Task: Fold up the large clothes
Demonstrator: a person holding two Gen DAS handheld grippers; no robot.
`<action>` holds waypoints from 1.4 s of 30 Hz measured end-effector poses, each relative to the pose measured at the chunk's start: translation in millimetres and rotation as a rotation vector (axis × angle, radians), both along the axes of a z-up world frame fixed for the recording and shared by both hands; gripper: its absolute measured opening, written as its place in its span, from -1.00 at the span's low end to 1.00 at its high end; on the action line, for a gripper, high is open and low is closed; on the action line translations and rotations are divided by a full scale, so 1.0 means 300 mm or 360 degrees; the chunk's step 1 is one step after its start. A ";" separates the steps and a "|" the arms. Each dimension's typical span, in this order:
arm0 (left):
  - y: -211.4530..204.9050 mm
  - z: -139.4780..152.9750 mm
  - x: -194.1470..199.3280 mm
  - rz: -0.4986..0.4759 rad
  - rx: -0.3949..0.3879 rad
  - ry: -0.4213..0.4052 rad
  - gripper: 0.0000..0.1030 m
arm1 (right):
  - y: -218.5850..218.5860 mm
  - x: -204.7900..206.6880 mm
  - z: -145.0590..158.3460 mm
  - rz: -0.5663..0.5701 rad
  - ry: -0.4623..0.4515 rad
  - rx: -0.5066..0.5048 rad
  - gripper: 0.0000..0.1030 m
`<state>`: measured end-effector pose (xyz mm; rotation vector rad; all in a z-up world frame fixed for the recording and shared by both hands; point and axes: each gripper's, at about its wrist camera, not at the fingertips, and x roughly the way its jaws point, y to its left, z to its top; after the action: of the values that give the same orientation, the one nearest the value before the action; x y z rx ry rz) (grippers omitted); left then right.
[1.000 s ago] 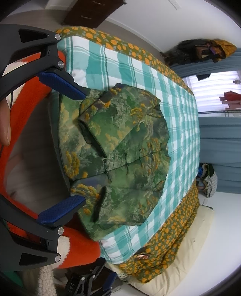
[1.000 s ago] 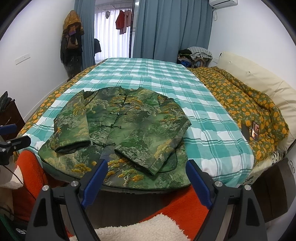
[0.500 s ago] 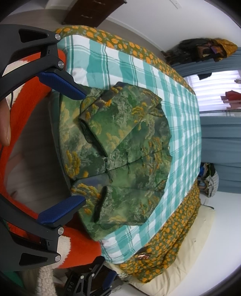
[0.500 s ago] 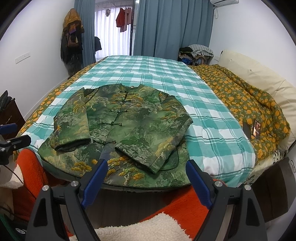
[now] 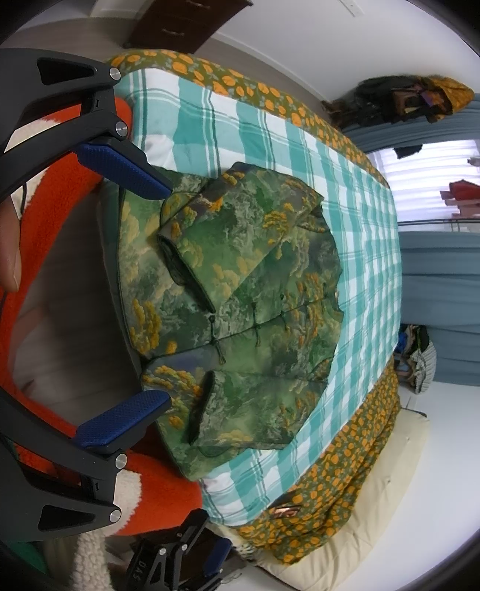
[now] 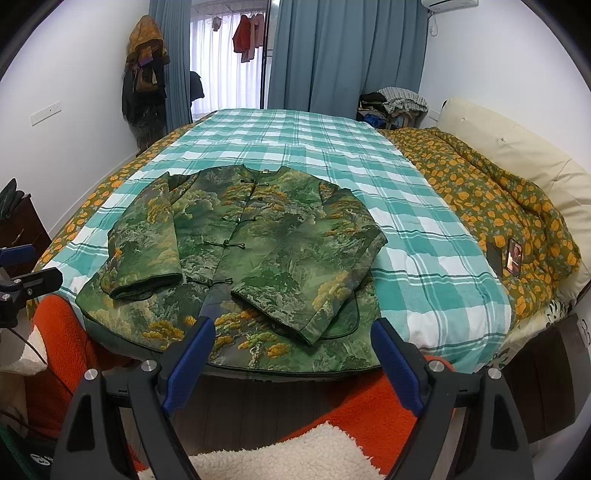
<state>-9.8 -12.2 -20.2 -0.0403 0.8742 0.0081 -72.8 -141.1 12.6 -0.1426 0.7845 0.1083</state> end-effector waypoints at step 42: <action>0.024 0.024 0.022 0.0002 -0.0008 0.0010 0.99 | 0.024 0.010 -0.014 0.0019 0.0016 -0.0006 0.71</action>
<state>-3.3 -5.1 -13.0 -0.0458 0.8807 0.0071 -69.8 -134.0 8.4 -0.1507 0.7937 0.1190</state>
